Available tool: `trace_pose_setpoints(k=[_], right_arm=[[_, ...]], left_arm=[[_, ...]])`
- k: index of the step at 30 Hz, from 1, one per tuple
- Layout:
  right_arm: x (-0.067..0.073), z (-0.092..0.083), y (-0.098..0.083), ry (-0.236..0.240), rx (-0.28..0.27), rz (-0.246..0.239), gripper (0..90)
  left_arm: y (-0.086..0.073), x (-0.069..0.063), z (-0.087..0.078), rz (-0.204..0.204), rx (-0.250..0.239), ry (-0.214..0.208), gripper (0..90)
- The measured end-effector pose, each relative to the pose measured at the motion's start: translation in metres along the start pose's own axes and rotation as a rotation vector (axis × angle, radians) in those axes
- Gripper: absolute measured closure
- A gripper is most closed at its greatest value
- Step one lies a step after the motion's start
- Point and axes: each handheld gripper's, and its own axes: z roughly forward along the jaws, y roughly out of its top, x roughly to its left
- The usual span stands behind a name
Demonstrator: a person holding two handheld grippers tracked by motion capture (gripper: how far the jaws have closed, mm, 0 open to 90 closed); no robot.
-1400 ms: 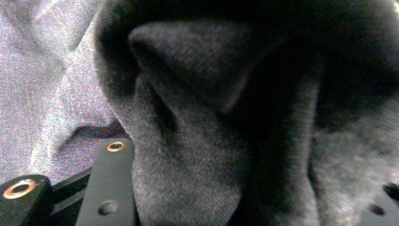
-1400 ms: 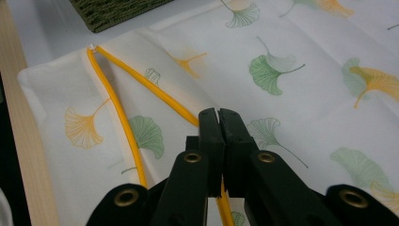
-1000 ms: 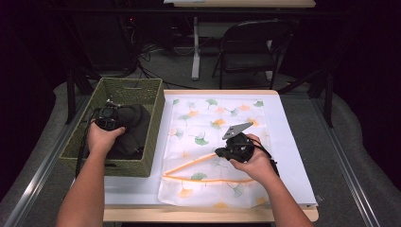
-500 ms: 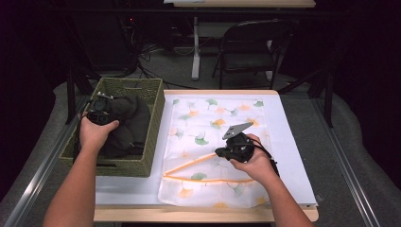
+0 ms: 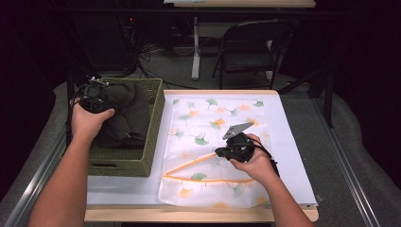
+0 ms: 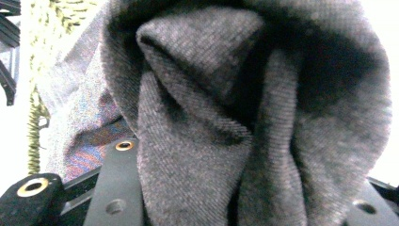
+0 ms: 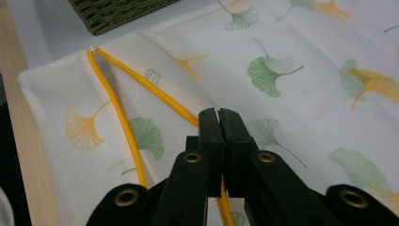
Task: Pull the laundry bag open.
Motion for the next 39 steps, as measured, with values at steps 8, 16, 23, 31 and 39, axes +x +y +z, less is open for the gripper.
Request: trace_pose_setpoints(k=[8,16,23,31,39], right_arm=[[-0.001,0.001,0.0,-0.003,-0.005,-0.001,88.5],[-0.003,0.006,-0.002,-0.012,-0.002,0.005,88.7],[-0.006,0.011,-0.001,-0.027,-0.004,0.01,88.8],[-0.013,0.011,0.003,-0.05,-0.024,0.01,88.9],[-0.021,0.016,0.013,-0.043,0.009,0.009,89.0]], left_arm=[[0.004,-0.001,-0.012,0.001,-0.008,-0.017,53.4],[0.003,0.0,-0.028,0.014,-0.024,-0.031,53.5],[-0.003,-0.002,-0.045,0.047,-0.028,-0.065,53.5],[-0.012,-0.007,-0.066,0.083,-0.053,-0.104,53.5],[-0.018,-0.017,-0.074,0.125,-0.059,-0.13,53.4]])
